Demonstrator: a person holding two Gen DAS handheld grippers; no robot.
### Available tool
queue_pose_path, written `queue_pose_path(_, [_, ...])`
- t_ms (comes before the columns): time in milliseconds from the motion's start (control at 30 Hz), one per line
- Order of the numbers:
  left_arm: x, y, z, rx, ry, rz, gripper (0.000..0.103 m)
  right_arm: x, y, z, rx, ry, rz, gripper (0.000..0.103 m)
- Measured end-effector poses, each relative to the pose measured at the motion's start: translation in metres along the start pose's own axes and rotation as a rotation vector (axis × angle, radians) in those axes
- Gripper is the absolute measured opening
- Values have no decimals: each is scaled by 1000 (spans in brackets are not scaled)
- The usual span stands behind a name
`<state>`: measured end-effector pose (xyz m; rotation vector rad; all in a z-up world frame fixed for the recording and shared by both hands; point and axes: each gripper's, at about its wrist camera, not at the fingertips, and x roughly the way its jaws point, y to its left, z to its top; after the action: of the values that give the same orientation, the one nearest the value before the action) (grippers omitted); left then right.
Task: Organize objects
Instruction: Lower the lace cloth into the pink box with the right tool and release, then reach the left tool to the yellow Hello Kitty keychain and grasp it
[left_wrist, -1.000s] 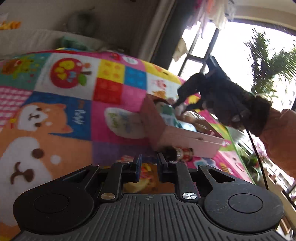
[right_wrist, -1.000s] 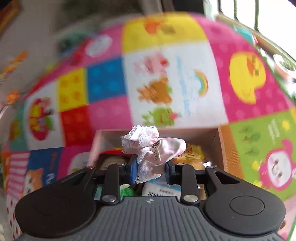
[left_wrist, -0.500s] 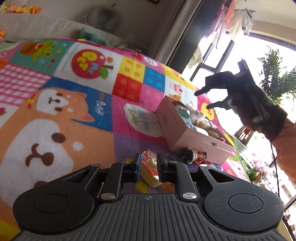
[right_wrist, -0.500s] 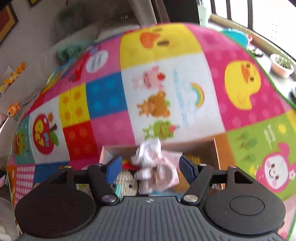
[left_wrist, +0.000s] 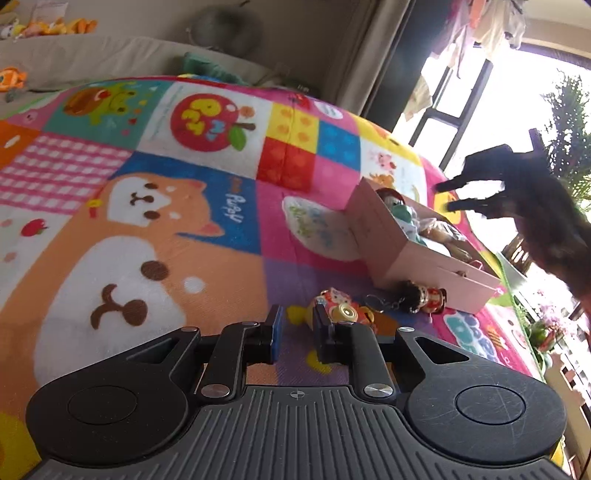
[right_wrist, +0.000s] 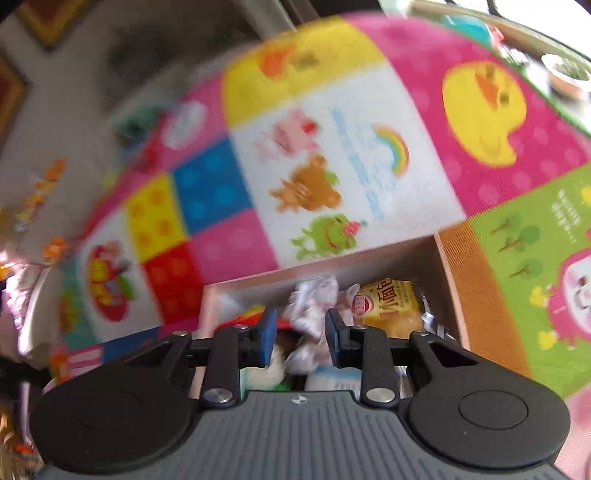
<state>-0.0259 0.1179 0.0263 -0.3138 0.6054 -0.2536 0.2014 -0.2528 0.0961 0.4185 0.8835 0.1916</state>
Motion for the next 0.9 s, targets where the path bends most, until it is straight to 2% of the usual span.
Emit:
queue_pose_path(33, [-1, -2, 0, 6, -1, 0, 19, -18, 1, -11, -34, -31, 3, 46])
queue_pose_path(100, [-1, -7, 0, 25, 4, -6, 19, -50, -1, -39, -104, -84, -15, 69])
queue_pose_path(133, [0, -10, 1, 43, 13, -11, 19, -62, -3, -56, -140, -102, -27, 74])
queue_pose_path(200, [5, -21, 0, 92, 60, -8, 19, -77, -11, -91, -183, -116, -55, 96])
queue_pose_path(233, [8, -27, -1, 122, 95, -2, 19, -80, -16, -110, -198, -114, -75, 99])
queue_pose_path(367, [16, -57, -18, 267, 207, 13, 19, -75, -32, -178, -279, -95, -191, 100])
queue_pose_path(400, [19, -65, -24, 308, 227, 20, 22, -73, -36, -191, -291, -88, -204, 100])
queue_pose_path(433, [19, -75, -28, 356, 221, 34, 29, -70, -40, -200, -291, -82, -212, 100])
queue_pose_path(500, [23, -90, -34, 422, 236, 36, 37, -64, -48, -212, -258, -68, -205, 100])
queue_pose_path(533, [26, -97, -36, 433, 255, 21, 48, -62, -53, -214, -230, -66, -197, 100])
queue_pose_path(600, [32, -110, -39, 472, 263, 19, 59, -63, -54, -218, -202, -110, -192, 103])
queue_pose_path(733, [40, -125, -36, 473, 277, -20, 56, -62, -54, -223, -170, -176, -199, 103])
queue_pose_path(767, [40, -128, -34, 466, 267, -45, 56, -61, -53, -225, -176, -179, -203, 103])
queue_pose_path(833, [32, -130, -26, 466, 198, -85, 56, -62, -54, -226, -175, -178, -200, 103])
queue_pose_path(900, [24, -128, -15, 486, 112, -62, 55, -62, -53, -226, -176, -178, -201, 103])
